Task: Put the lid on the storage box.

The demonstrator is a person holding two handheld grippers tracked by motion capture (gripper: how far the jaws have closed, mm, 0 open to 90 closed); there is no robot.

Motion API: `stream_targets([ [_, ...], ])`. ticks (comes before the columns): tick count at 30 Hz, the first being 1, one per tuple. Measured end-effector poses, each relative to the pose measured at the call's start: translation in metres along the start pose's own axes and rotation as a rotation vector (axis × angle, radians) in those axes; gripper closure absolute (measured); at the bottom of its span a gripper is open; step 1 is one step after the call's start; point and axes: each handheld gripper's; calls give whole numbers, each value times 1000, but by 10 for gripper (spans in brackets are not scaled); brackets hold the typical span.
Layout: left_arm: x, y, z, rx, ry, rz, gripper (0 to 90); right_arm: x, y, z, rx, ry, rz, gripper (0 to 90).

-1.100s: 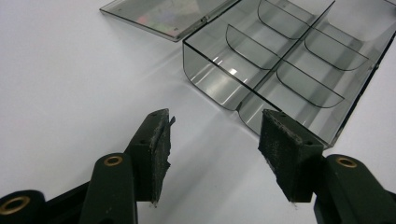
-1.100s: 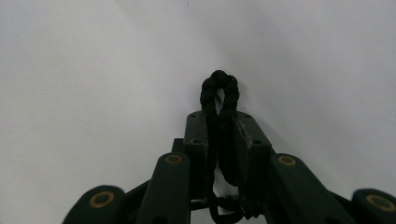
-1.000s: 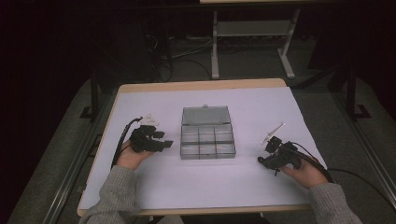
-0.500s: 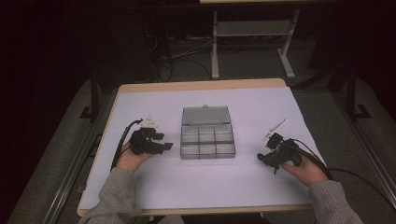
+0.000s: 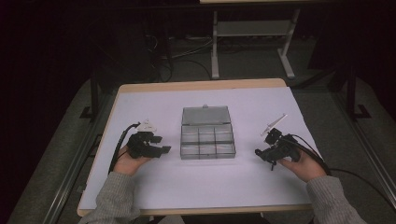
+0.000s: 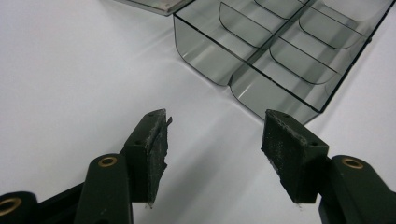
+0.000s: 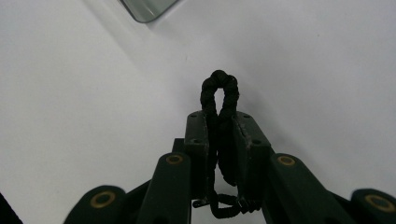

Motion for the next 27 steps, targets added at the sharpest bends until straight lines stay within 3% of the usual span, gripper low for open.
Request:
stream_targets([
  [21, 2, 7, -19, -6, 11, 9, 385, 1, 11, 30, -22, 8, 21, 772],
  [27, 2, 7, -20, -13, -3, 13, 381, 3, 15, 42, -34, 15, 31, 772],
])
Point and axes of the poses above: each handheld gripper's, and its own axes: y roughly backward along the jaws, z roughly out of its top, x roughly to its left, and after that the axes turned 4 degrees about y, right-handed
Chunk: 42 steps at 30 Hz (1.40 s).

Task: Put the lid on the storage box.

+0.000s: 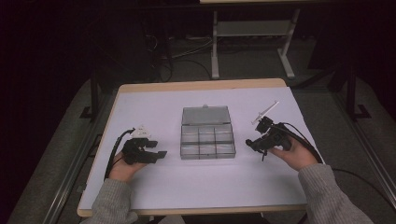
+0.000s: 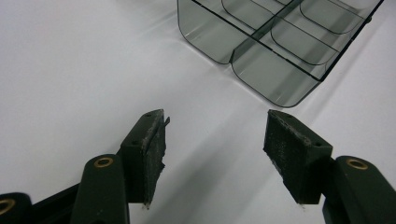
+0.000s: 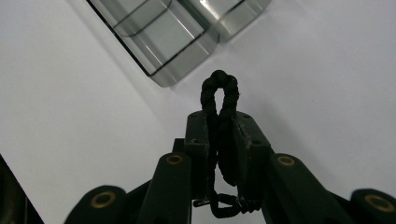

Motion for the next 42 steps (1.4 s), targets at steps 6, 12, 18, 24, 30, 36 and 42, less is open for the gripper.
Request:
stream_targets([
  [6, 1, 1, -4, 2, 1, -2, 375, 4, 1, 12, -5, 10, -5, 772],
  [12, 2, 2, -6, 2, 2, 4, 367, 7, 3, 23, -17, 18, 5, 772],
  [18, 4, 4, -5, -10, 10, 2, 366, 11, 5, 38, -23, 33, 8, 772],
  [24, 4, 7, -5, -23, 10, 2, 366, 13, 5, 50, -21, 49, 12, 773],
  [30, 3, 6, -4, -33, 19, -8, 362, 15, 6, 59, -35, 56, 13, 772],
  [36, 2, 5, -4, -32, 15, -9, 359, 18, 5, 69, -46, 65, 10, 772],
  [42, 3, 5, -4, -25, 6, -7, 356, 22, 1, 78, -44, 79, 16, 772],
])
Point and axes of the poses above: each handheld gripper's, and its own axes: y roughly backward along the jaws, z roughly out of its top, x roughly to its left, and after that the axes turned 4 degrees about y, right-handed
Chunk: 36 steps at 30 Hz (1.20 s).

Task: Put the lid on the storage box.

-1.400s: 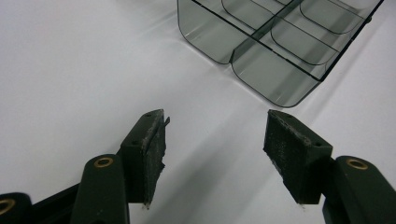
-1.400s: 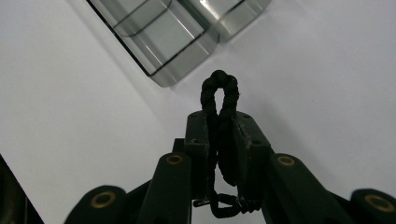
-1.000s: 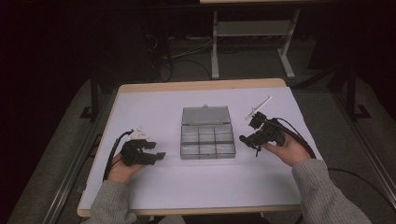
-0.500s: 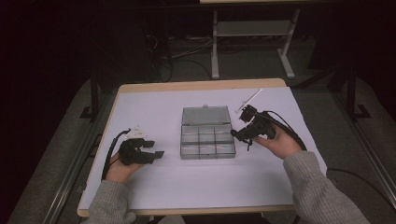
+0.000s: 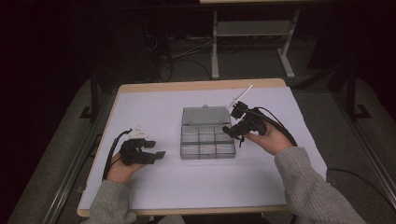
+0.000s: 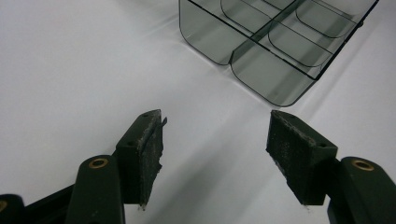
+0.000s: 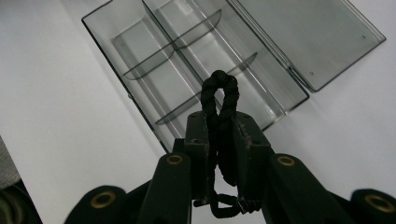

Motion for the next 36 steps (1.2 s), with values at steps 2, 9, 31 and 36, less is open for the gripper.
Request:
stream_targets([
  [2, 0, 0, 0, -8, 11, -2, 356, 1, -2, 3, -1, 8, 3, 772],
  [9, 0, 2, 0, -10, 4, 0, 356, 5, -9, 10, 9, 18, 4, 772],
  [31, 0, 1, 0, -7, 11, 0, 350, 10, -29, 27, 14, 33, 27, 771],
  [36, 0, 2, 0, -10, 14, 6, 347, 11, -34, 31, 15, 39, 30, 772],
])
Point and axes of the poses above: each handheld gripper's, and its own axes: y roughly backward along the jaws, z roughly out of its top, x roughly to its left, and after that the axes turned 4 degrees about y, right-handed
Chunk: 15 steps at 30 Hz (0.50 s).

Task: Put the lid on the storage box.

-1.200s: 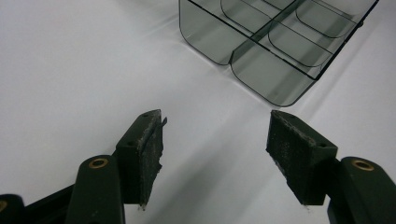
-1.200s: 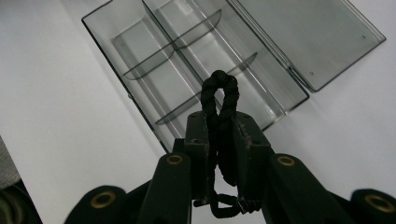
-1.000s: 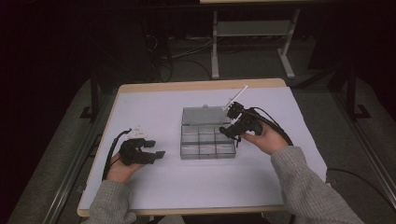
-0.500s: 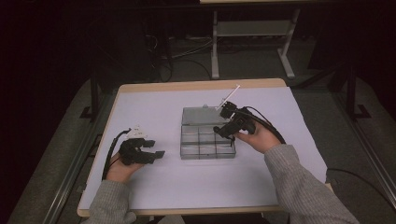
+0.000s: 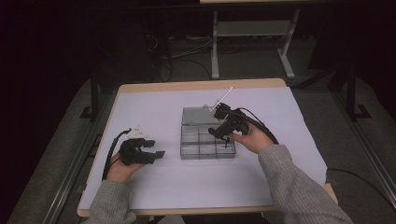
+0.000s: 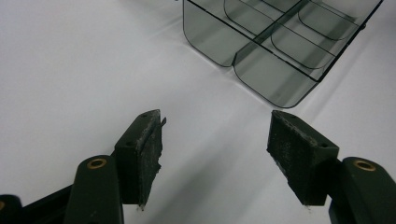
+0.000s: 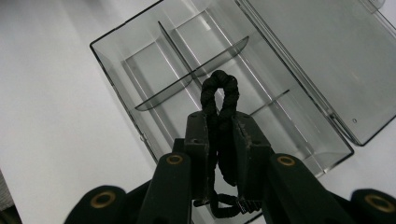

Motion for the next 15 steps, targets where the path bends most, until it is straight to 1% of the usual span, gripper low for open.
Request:
stream_targets([
  [1, 0, 0, 0, -8, 9, -1, 346, 0, -1, 1, 3, -1, 2, 771],
  [3, 1, 1, 0, -9, 2, -1, 347, 1, -4, 2, 6, 0, 1, 772],
  [7, 1, 2, 0, -12, 2, -2, 346, 2, -9, 4, 11, -10, 12, 771],
  [11, 1, 2, 0, -15, 8, -5, 347, 2, -15, 2, 14, -4, 12, 771],
  [12, 1, 3, 0, -9, 1, -4, 347, 1, -16, 1, 16, -8, 14, 771],
  [15, 2, 3, 0, -9, 0, -3, 346, 1, -20, -1, 27, -19, 15, 771],
])
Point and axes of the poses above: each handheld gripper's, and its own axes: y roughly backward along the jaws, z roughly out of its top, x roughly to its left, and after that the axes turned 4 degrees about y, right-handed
